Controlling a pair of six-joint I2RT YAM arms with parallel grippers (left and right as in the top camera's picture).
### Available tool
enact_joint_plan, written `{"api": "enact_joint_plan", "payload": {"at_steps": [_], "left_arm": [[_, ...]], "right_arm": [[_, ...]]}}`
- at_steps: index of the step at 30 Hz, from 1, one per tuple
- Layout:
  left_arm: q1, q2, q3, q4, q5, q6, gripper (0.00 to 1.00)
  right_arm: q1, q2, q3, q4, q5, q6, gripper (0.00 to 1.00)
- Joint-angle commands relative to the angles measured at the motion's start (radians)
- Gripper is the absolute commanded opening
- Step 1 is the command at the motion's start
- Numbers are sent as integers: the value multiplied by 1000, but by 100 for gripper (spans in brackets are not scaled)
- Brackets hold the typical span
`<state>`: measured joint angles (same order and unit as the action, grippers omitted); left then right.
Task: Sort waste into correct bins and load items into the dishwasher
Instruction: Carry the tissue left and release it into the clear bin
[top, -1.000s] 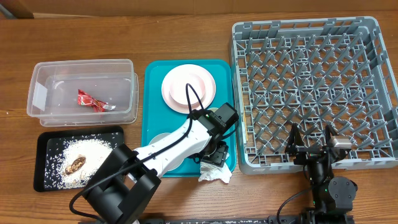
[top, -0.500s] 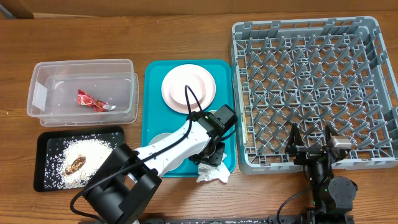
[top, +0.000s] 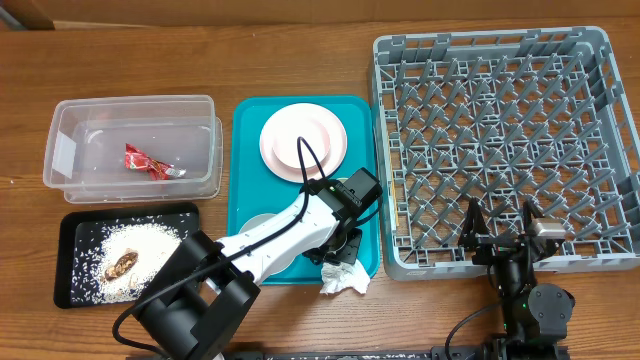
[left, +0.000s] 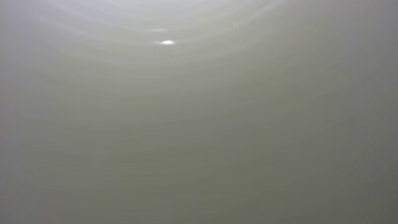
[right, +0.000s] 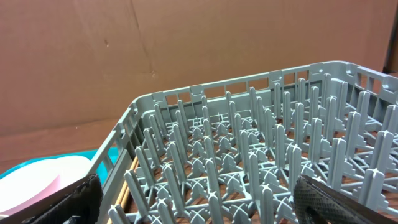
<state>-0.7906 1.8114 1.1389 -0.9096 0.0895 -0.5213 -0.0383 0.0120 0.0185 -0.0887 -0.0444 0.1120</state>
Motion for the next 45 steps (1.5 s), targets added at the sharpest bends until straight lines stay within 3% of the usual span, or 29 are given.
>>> {"api": "enact_joint_plan", "payload": {"at_steps": [1,10,13,17,28,32,42,44,45], "left_arm": [[-1,6,17,-16,1,10,4],[47,-93,235,-204,-55,82,4],[106,-137,335,-333,-127,80,4],[209,-174,397,-395,-182,80,4],[729,-190,410,-276,-173,79,4],[843,-174,400,-193,-140,72,4],[914,-50,378,-88,-141,85,5],[915,-35,378,-79,-141,96,13],[915,-33,378,-74,-141,96,25]], "right_arm": [[5,-9,-10,8,6,5,100],[5,-9,-10,8,6,5,100],[5,-9,-10,8,6,5,100],[5,-9,-10,8,6,5,100],[5,-9,-10,8,6,5,100],[5,-9,-10,8,6,5,100],[5,-9,-10,8,6,5,100],[5,-9,-10,8,6,5,100],[5,-9,-10,8,6,5,100]]}}
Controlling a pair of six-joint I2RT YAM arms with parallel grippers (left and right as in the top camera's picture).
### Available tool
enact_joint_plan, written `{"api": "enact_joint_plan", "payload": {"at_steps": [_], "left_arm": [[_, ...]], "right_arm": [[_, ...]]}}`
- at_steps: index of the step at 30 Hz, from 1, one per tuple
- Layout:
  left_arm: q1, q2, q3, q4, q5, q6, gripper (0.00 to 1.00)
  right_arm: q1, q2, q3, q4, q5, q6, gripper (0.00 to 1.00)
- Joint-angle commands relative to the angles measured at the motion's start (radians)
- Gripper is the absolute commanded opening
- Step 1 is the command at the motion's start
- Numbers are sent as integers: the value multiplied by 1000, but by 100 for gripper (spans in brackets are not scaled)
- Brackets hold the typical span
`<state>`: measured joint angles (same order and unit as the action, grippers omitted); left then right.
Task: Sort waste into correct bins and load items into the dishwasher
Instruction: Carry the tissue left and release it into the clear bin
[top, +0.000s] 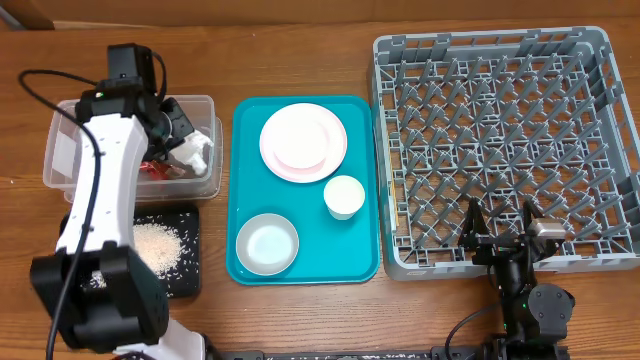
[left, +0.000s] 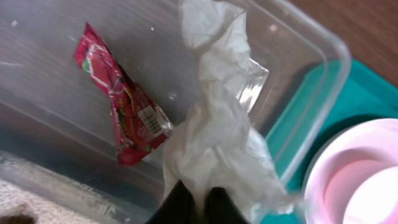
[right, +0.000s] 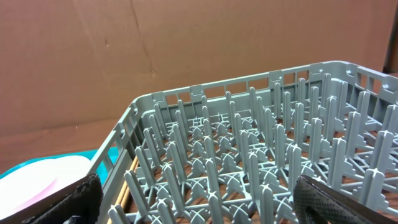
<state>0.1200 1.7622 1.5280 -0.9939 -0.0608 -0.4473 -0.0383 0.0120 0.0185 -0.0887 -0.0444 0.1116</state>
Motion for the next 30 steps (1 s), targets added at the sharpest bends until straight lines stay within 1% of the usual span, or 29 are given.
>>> {"api": "enact_joint_plan", "payload": {"at_steps": [1,2,3,4,5,8,9,13,15,16,20,22,27,30], "left_arm": [[4,16,-11,15,9,22,48],[4,16,-10,21,10,22,64],[4,12,-6,23,10,22,70],[4,10,-2,25,10,22,74],[4,8,7,22,13,22,75],[4,5,36,1,70,42,76],[3,2,53,-21,163,69,73],[-12,-6,60,-64,417,137,67],[-32,-6,60,-89,496,154,64],[-45,-6,60,-98,510,156,63],[-119,-6,60,-103,467,151,61],[-156,-6,60,-101,442,126,61],[-263,-6,60,-74,430,101,62],[-325,-6,60,-56,340,60,62]], "right_arm": [[5,-9,-10,8,6,5,100],[5,-9,-10,8,6,5,100],[5,-9,-10,8,6,5,100],[5,-9,-10,8,6,5,100],[5,-9,-10,8,6,5,100],[5,-9,-10,8,6,5,100],[5,-9,-10,8,6,5,100],[5,-9,-10,8,6,5,100],[5,-9,-10,8,6,5,100],[5,-9,-10,8,6,5,100],[5,-9,-10,8,6,5,100],[6,-9,-10,8,6,5,100],[5,-9,-10,8,6,5,100],[5,-9,-10,8,6,5,100]]}}
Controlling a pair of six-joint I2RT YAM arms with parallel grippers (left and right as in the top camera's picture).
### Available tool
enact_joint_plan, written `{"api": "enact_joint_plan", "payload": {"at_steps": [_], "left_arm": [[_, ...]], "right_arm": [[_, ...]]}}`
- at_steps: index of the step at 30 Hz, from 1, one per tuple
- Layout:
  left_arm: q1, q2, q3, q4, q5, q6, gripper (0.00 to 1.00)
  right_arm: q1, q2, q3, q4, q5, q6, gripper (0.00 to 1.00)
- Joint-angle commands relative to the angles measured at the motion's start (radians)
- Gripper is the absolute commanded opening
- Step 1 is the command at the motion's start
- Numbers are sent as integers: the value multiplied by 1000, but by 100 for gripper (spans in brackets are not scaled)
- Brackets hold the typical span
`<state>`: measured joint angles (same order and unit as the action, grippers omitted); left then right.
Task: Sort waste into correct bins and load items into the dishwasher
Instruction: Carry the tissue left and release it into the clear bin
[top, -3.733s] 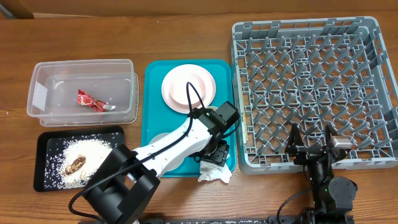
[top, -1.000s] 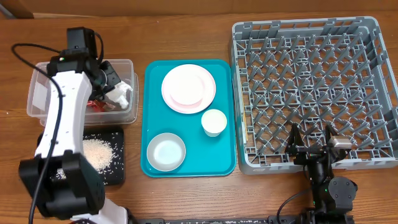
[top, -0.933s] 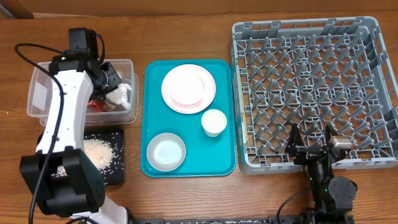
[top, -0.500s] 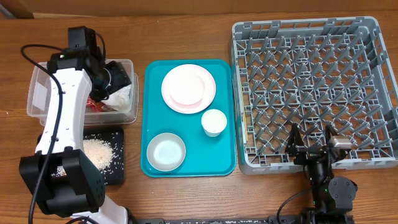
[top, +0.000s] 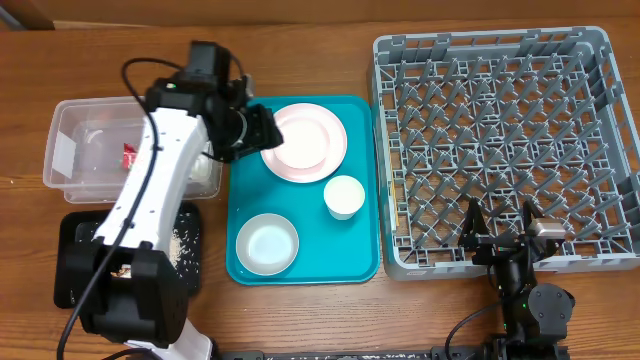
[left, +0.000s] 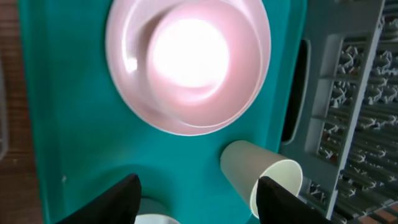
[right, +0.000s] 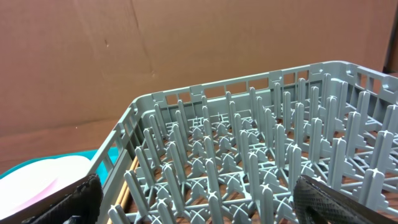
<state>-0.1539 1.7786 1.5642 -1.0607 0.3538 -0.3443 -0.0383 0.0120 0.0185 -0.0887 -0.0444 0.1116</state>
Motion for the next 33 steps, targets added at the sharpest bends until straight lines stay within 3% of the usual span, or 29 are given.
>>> {"api": "enact_joint_plan", "payload": {"at_steps": [1,8,12,33], "left_arm": [[-69,-23,22,16,-104,-52,62],[-156,-14,21,47,-266,-154,57],[-167,-5,21,45,-275,-189,53],[-179,234,21,136,-364,-187,54]], "right_arm": [[5,-9,-10,8,6,5,100],[5,-9,-10,8,6,5,100],[5,-9,-10,8,6,5,100],[5,-9,-10,8,6,5,100]]}}
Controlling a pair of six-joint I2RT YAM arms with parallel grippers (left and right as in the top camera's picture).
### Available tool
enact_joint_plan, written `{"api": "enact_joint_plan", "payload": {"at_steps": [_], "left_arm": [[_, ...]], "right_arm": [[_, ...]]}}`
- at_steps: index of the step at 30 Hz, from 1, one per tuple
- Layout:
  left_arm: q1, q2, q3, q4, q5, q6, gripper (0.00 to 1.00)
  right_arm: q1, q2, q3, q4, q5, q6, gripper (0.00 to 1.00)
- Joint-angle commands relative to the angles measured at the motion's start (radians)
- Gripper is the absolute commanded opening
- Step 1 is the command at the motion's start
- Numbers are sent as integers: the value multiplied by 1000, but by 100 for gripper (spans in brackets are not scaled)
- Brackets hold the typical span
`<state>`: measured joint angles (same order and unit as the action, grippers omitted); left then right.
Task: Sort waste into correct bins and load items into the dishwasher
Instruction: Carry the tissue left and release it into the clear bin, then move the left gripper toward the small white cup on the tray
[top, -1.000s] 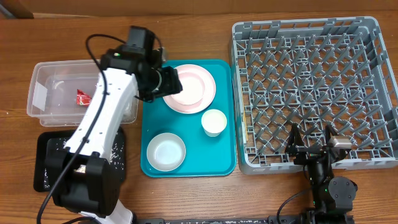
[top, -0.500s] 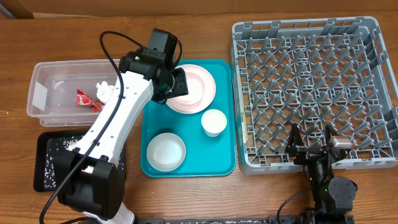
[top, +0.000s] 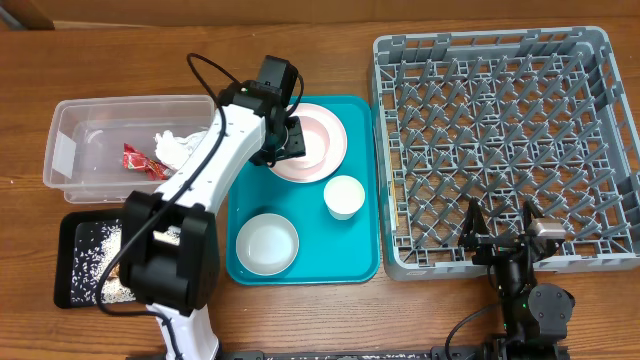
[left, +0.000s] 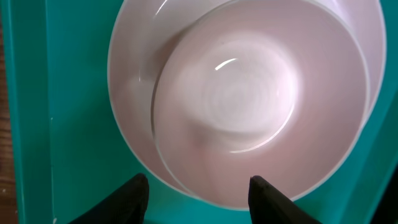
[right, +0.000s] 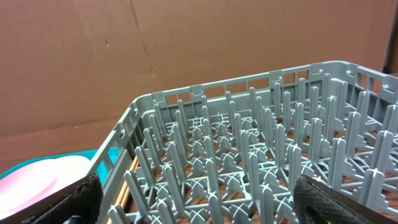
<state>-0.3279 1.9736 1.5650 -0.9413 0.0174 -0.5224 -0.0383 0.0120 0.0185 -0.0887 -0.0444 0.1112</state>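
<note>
Two stacked pink plates (top: 322, 142) lie at the far end of the teal tray (top: 240, 180). My left gripper (top: 288, 138) hangs open just above the plates' left edge; in the left wrist view the plates (left: 249, 99) fill the frame with both fingertips (left: 134, 198) at the near rim. A cream cup (top: 345, 196) and a pale bowl (top: 268, 240) also sit on the tray. The clear bin (top: 70, 110) holds a red wrapper (top: 138, 162) and a crumpled tissue (top: 170, 146). My right gripper (top: 500, 235) rests open at the front edge of the grey dish rack (top: 500, 130).
A black tray (top: 75, 285) with scattered rice lies at the front left. My left arm (top: 200, 190) stretches across the bin's right end and the tray's left edge. The right wrist view shows the rack's pegs (right: 249, 162) and a brown wall behind.
My left gripper has moved right and lower, from over the tray's left part to close above the pink plates, still open. The tissue now shows in the clear bin.
My left gripper was down at the tray's front edge by a crumpled tissue. Then it held the tissue over the clear bin. Then it was open over the tray, and now the tissue lies in the bin. The right arm has stayed still.
</note>
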Motion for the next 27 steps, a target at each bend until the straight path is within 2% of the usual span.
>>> {"api": "enact_joint_plan", "payload": {"at_steps": [1,11,17,23,27], "left_arm": [[-5,53,20,26,-28,-9,54],[-5,97,20,71,-29,-9,47],[-6,100,14,63,-29,-10,29],[-6,100,14,59,-29,-9,26],[-6,100,14,55,-28,-9,30]], "right_arm": [[5,-9,-10,8,6,5,100],[5,-9,-10,8,6,5,100],[5,-9,-10,8,6,5,100],[5,-9,-10,8,6,5,100],[5,-9,-10,8,6,5,100]]}}
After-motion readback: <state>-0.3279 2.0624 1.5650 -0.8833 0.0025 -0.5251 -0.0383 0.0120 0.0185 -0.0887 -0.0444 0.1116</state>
